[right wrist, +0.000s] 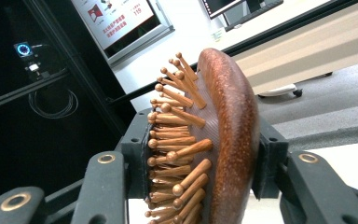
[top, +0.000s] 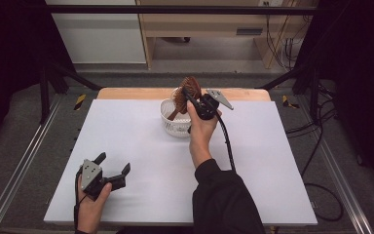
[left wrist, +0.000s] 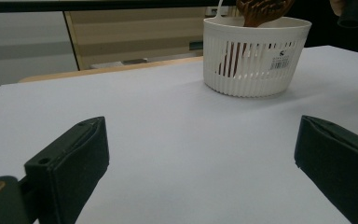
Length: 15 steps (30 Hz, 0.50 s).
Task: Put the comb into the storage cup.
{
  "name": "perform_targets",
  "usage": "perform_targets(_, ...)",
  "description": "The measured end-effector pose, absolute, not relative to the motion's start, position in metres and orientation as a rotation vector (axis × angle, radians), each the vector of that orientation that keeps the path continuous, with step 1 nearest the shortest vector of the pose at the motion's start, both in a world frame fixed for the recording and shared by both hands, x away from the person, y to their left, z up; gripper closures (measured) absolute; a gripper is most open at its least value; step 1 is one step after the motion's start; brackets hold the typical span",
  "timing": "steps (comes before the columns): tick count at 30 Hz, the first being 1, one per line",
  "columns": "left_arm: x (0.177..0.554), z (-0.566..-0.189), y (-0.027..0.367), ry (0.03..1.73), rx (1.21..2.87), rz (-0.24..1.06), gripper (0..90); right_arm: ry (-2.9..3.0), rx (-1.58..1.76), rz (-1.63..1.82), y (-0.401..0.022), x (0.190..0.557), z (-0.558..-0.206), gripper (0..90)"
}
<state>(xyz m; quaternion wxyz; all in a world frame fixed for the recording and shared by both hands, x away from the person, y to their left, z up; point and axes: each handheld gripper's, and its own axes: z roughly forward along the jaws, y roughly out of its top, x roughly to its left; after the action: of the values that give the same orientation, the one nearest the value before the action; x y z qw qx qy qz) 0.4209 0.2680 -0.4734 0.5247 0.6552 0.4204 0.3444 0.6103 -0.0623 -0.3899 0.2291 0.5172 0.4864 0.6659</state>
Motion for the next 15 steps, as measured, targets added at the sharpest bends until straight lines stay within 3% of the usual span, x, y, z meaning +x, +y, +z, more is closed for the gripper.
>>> perform_targets(15, 0.421, -0.4735, 0.2674, 1.001, 1.574, 0.822, 3.1, 1.339, 1.435, 1.839, -0.0615, 0.6109, -0.3919, 51.0)
